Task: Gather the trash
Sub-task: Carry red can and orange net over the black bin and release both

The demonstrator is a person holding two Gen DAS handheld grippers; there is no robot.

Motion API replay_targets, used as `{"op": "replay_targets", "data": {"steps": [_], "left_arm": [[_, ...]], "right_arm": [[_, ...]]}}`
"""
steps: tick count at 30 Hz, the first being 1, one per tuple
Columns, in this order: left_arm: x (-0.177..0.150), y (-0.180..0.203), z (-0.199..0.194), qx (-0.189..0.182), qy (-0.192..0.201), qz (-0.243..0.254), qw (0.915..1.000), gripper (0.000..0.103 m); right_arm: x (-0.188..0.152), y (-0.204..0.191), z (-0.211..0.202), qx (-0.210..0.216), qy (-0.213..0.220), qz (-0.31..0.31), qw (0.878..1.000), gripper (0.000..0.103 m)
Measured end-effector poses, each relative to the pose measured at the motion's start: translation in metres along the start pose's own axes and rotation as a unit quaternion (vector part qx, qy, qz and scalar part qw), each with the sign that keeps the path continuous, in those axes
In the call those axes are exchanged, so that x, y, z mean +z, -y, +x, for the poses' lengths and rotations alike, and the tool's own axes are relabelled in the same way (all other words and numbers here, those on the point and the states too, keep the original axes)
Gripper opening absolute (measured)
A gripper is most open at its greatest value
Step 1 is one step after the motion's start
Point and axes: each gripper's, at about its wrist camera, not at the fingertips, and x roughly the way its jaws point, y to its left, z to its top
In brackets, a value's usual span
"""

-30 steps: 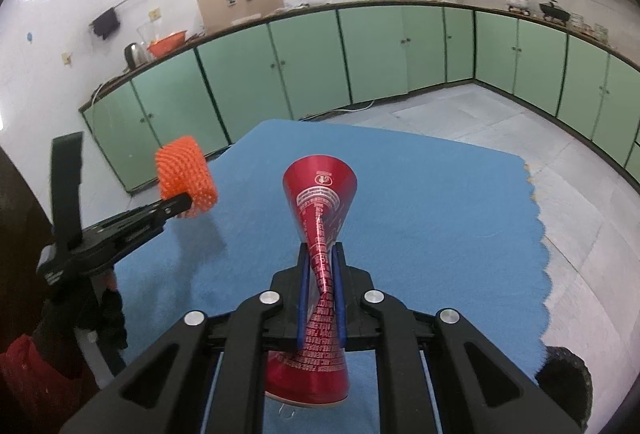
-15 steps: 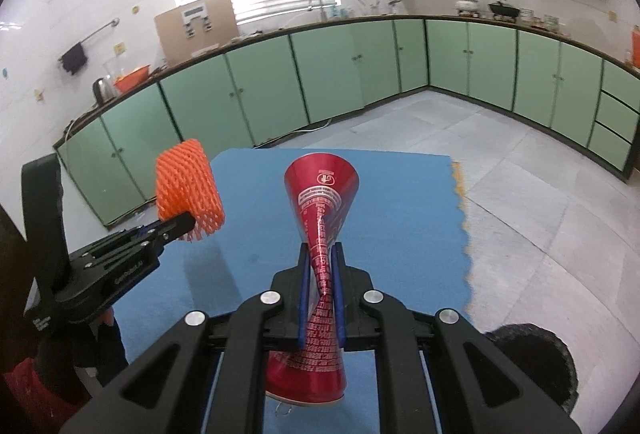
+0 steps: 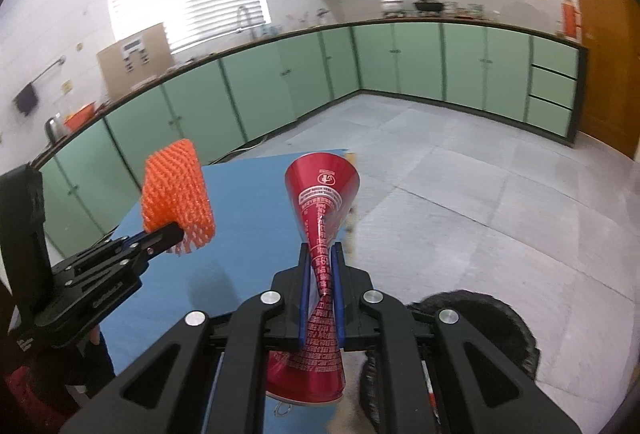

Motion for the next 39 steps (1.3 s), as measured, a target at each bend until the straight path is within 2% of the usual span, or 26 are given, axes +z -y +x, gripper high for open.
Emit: {"op": "replay_targets", "data": {"steps": [7,15,23,27,30,31,32,34,36,39], "left_arm": [[-0.018,0.063,0.02,-0.05,-0.021,0.039,0.9978,0.008],[-0.043,0.124,0.051,-0.102,-0.06,0.07,0.9905,0.008],[-0.067,0.157,0.1,-0.121,-0.118,0.101,0.9805,0.008],[-0.073,0.168,0.127,-0.13,-0.16,0.114,0.972,0.012],[-0.074,0.169,0.137,-0.129,-0.175,0.112,0.9697,0.019],[-0.075,0.169,0.137,-0.129,-0.175,0.112,0.9696,0.021],[-0.075,0.169,0.137,-0.129,-0.175,0.113,0.9696,0.023],[-0.074,0.169,0.138,-0.131,-0.177,0.112,0.9691,0.028],[-0.071,0.164,0.137,-0.132,-0.178,0.106,0.9693,0.039],[-0.07,0.163,0.138,-0.133,-0.18,0.097,0.9698,0.041]], "right_arm": [[-0.02,0.054,-0.027,-0.048,0.008,0.039,0.998,0.01],[-0.047,0.107,-0.042,-0.088,-0.001,0.078,0.993,0.01],[-0.07,0.153,-0.018,-0.11,-0.04,0.11,0.987,0.01],[-0.082,0.169,0.001,-0.108,-0.062,0.123,0.985,0.01],[-0.086,0.178,0.012,-0.11,-0.073,0.137,0.982,0.018],[-0.086,0.18,0.015,-0.113,-0.076,0.139,0.981,0.027],[-0.087,0.182,0.015,-0.115,-0.076,0.139,0.981,0.032],[-0.086,0.184,0.016,-0.117,-0.076,0.14,0.98,0.032],[-0.084,0.184,0.015,-0.122,-0.073,0.139,0.98,0.036],[-0.083,0.182,0.012,-0.126,-0.068,0.135,0.98,0.044]]}}
